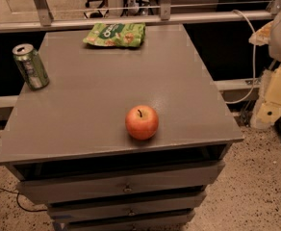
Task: Move green rice chip bag near apple
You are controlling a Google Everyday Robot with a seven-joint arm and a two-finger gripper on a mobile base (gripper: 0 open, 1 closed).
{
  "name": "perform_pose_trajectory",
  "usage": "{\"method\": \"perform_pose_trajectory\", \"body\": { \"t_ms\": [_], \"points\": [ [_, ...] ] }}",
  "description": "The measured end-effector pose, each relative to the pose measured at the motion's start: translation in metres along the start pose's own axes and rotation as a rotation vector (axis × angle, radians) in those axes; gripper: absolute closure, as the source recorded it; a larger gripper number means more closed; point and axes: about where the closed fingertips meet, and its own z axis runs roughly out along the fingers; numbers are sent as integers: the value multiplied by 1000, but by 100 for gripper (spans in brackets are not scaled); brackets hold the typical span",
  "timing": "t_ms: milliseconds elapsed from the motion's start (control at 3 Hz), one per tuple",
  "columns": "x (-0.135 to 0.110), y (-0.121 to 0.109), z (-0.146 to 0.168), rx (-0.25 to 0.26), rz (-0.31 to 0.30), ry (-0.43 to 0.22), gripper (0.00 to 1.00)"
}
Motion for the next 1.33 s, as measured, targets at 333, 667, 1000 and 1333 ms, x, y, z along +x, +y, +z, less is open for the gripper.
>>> {"method": "perform_pose_trajectory", "body": {
  "t_ms": [333, 667, 1000, 1333],
  "points": [
    [0, 0, 0, 0, 0, 0, 0],
    [-9, -13, 4, 32, -12, -33, 0],
    [-32, -53, 25, 73, -13, -111, 0],
    [-70, -105, 55, 98, -11, -220, 0]
  ]
}}
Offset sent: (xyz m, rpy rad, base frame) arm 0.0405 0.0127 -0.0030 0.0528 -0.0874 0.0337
